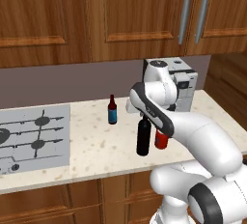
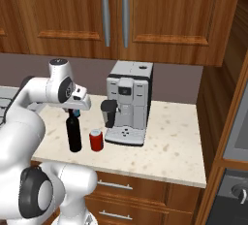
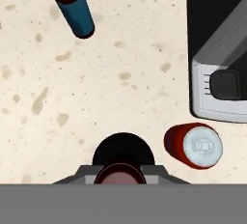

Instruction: Move the drinks to the dining counter.

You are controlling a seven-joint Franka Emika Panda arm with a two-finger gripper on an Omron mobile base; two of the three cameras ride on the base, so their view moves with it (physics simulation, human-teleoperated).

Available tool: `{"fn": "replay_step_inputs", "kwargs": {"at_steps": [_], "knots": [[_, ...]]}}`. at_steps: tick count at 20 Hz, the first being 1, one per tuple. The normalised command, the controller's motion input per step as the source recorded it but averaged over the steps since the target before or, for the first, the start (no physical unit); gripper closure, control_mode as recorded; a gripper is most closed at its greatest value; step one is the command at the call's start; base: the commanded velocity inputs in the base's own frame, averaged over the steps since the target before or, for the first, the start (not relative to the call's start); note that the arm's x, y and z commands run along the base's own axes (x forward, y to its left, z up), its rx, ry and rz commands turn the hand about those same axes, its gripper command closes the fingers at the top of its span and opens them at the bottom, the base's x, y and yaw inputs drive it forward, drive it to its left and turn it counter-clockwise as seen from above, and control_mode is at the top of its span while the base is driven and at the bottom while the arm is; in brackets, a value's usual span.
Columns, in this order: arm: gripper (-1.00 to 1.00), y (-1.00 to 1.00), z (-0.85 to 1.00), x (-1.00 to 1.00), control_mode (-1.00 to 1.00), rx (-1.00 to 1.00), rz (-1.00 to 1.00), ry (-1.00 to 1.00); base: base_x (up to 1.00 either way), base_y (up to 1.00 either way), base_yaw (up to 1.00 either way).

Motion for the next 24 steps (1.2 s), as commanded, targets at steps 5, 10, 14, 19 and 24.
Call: {"fn": "replay_step_inputs", "kwargs": {"at_steps": [5,10,14,19,24], "knots": [[1.0,0.0,0.06,-0.5,-1.0,0.0,0.0,0.0,0.0,0.0,0.0],[1.0,0.0,0.1,-0.89,-1.0,0.0,0.0,-0.04,0.0,0.0,0.0],[1.0,0.0,0.24,-0.63,-1.0,0.0,0.0,-0.1,0.0,0.0,0.0],[1.0,0.0,0.24,-0.24,-1.0,0.0,0.0,-0.12,0.0,0.0,0.0],[1.0,-0.11,0.24,-0.05,-1.0,0.0,0.03,-0.03,0.0,0.0,0.0]]}}
